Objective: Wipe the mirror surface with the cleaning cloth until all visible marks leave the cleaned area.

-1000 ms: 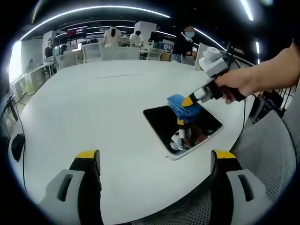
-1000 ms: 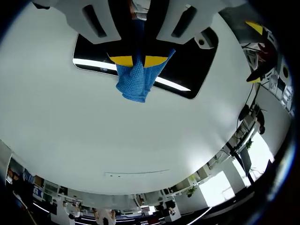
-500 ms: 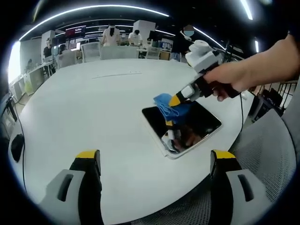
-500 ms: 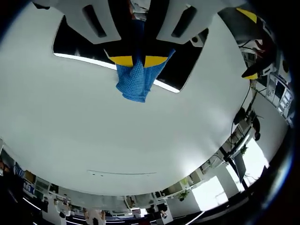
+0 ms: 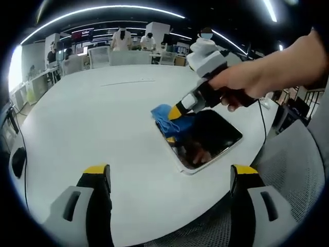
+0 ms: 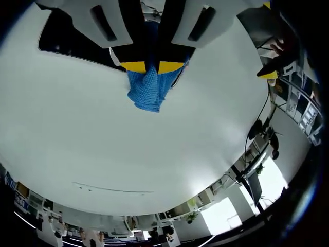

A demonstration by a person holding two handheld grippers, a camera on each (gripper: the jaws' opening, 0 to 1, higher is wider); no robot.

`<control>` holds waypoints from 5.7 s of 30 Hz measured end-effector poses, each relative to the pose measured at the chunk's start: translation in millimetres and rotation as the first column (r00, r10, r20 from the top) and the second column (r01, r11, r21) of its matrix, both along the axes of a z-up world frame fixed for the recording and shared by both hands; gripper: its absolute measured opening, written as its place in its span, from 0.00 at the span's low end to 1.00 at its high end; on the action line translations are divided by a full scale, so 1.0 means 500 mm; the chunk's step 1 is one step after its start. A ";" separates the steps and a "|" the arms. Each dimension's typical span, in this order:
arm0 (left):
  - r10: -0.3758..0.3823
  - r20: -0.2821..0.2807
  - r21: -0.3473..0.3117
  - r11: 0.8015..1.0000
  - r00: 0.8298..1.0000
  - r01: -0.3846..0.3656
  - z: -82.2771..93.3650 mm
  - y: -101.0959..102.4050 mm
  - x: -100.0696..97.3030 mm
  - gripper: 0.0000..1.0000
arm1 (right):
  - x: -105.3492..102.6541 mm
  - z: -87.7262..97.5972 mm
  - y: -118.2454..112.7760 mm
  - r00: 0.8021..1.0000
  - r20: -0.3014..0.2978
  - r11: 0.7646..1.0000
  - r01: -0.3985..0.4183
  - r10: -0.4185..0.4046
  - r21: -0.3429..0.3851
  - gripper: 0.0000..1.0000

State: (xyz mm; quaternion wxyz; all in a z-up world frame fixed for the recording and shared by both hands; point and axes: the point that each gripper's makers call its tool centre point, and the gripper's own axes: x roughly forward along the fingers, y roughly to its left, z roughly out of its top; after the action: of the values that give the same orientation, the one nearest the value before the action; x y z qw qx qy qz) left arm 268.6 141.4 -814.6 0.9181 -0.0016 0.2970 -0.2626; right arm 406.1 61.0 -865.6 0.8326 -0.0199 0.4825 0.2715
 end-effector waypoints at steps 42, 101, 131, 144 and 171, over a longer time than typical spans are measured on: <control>0.002 -0.004 0.038 0.999 1.000 -0.002 -0.013 0.012 0.002 0.95 | -0.059 0.002 0.016 0.999 -0.026 0.995 0.031 -0.029 0.095 0.01; -0.014 -0.004 0.048 0.999 1.000 0.015 -0.011 0.007 -0.002 0.94 | -0.111 0.003 -0.050 1.000 0.012 0.997 -0.012 0.011 0.075 0.00; -0.074 -0.012 0.004 0.997 0.997 0.074 -0.004 -0.023 -0.014 0.99 | -0.120 0.002 -0.164 0.998 0.005 0.995 0.063 -0.063 0.080 0.00; -0.084 -0.040 -0.017 0.996 0.996 0.083 -0.015 -0.027 -0.018 0.99 | -0.124 0.002 -0.214 0.995 -0.002 0.991 0.100 -0.100 0.093 0.00; -0.070 -0.038 -0.011 0.998 0.997 0.069 -0.011 -0.026 -0.017 0.98 | -0.128 0.000 -0.310 0.983 -0.015 0.977 0.186 -0.185 0.101 0.00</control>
State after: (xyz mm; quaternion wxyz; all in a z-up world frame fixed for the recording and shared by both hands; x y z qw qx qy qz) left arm 260.2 128.6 -819.9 0.9024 -0.0009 0.3133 -0.2958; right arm 342.1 -93.9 -865.6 0.8529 0.0684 0.4700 0.2169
